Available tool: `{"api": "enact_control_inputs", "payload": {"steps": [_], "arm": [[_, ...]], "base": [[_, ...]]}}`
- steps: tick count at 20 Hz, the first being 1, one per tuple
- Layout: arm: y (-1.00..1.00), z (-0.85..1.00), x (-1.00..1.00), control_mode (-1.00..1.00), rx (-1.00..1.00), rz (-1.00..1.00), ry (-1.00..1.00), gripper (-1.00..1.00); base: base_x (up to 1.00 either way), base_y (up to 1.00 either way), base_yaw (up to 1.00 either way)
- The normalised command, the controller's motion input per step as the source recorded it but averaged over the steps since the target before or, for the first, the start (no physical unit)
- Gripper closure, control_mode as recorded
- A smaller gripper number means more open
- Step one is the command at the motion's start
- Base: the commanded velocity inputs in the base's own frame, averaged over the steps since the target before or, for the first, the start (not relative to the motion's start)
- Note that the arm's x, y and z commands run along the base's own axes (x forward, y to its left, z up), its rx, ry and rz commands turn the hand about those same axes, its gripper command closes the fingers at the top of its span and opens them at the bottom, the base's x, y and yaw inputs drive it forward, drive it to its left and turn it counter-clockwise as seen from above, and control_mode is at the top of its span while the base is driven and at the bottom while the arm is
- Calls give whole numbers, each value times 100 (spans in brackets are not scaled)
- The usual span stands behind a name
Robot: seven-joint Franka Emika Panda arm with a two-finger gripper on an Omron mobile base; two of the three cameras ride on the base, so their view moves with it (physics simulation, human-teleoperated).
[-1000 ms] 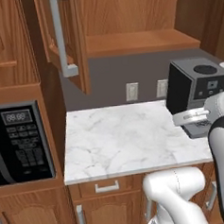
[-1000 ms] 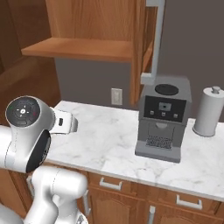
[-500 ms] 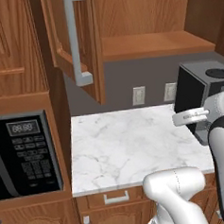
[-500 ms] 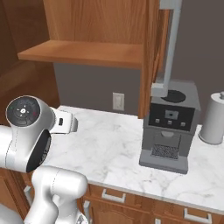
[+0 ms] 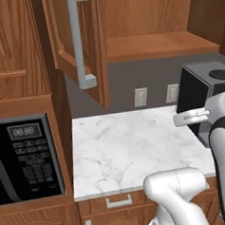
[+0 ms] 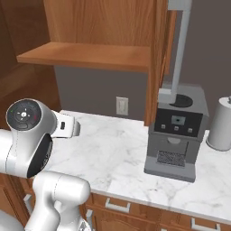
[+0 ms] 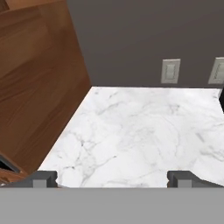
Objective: Open the cabinet. Pick the spray and place it next to the sink. Then close the cabinet.
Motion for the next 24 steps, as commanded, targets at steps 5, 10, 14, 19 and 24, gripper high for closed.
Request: {"api": "enact_control_inputs", "payload": {"steps": [5,10,14,19,24], "arm": [[0,0,0,100,0,0,0,-100],[0,0,0,100,0,0,0,-100],[0,0,0,100,0,0,0,-100],[0,0,0,100,0,0,0,-100],[0,0,0,100,0,0,0,-100]], "base": [[49,5,-1],[21,3,0],[0,0,0],[0,0,0],[0,0,0]]}}
